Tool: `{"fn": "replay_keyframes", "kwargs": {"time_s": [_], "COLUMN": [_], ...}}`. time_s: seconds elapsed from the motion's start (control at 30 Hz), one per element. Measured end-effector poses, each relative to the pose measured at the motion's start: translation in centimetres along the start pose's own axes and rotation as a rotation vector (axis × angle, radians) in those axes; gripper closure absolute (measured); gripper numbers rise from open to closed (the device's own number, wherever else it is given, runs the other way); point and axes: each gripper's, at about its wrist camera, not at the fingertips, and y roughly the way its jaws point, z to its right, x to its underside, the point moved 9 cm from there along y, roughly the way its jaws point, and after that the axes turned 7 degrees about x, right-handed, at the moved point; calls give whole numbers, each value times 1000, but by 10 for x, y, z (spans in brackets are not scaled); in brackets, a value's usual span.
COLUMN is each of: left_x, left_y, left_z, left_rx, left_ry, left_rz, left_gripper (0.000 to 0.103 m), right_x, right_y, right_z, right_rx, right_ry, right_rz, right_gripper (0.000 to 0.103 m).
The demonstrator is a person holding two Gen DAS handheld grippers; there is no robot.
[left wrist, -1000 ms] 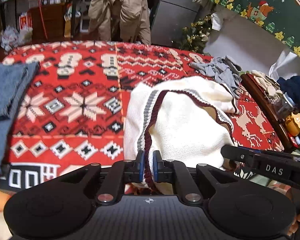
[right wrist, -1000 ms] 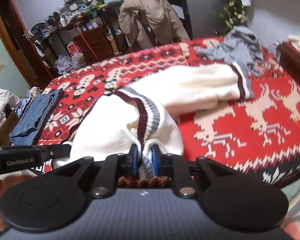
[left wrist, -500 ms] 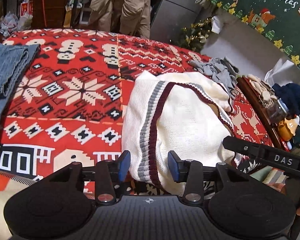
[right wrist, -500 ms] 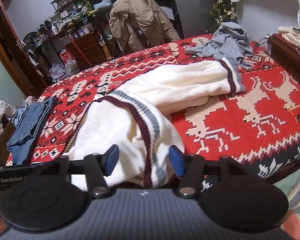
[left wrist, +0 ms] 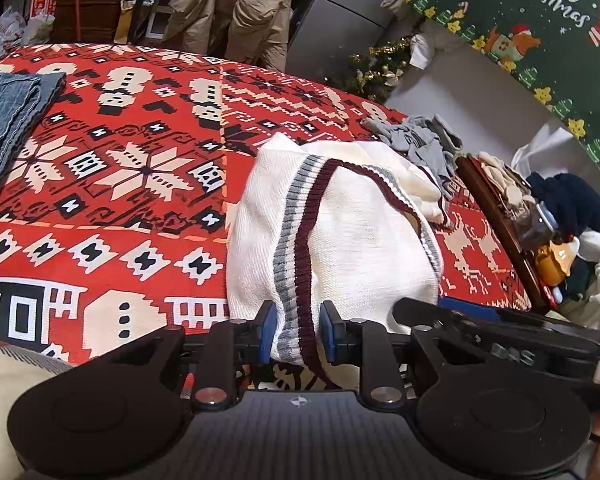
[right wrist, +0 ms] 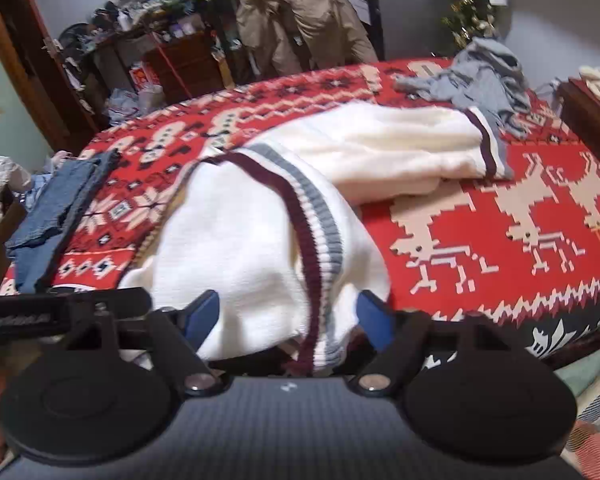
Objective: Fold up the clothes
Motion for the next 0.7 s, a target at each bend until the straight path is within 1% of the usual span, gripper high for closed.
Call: {"fn": "replay_keyframes", "kwargs": {"time_s": [0.03, 0.07, 0.13, 0.17, 0.27, 0.33, 0.37, 0.4, 0.43, 0.5, 0.53, 0.57, 0.6, 0.63, 0.7], "left_x": [0, 0, 0, -1, -2, -4, -5, -6, -6, -6, -6, -6, -7, -8, -10], "left_y": [0, 0, 0, 0, 1, 4, 5, 7, 8, 11, 12, 12, 13, 13, 13], "left_z": [1, 1, 2, 2, 0, -2, -2, -2, -2, -1, -1, -1, -1, -2, -4], "left_rx": [4, 10, 23, 33, 68, 95, 106, 110, 111, 112, 113, 118, 124, 129, 150], "left_ry": [0, -1, -6, -17, -61, -96, -112, -121, -124, -125, -125, -128, -135, -144, -174], "left_rz": [0, 1, 5, 7, 8, 6, 5, 3, 0, -5, -5, -4, -2, 0, 7], "left_gripper": [83, 84, 85, 86, 86, 86, 86, 86, 86, 86, 86, 86, 86, 87, 87], "right_x": [0, 0, -2, -4, -10, -10, -9, -6, -5, -5, -6, -6, -5, -4, 2], "right_y": [1, 0, -5, -11, -26, -31, -31, -29, -28, -30, -34, -38, -40, -41, -39], "right_z": [0, -2, -6, -9, -21, -31, -35, -38, -39, -41, -43, -45, -48, -52, -58], "right_rx": [-6, -22, -48, -58, -136, -185, -195, -183, -172, -177, -189, -206, -219, -226, -216], "right_ry": [2, 0, -7, -18, -34, -61, -78, -97, -107, -110, -109, -114, -125, -142, -186], "right_rz": [-1, 7, 32, 60, 122, 129, 125, 114, 109, 113, 125, 137, 139, 136, 121], "right_gripper": [74, 94, 96, 98, 99, 98, 95, 90, 88, 65, 61, 53, 48, 47, 47]}}
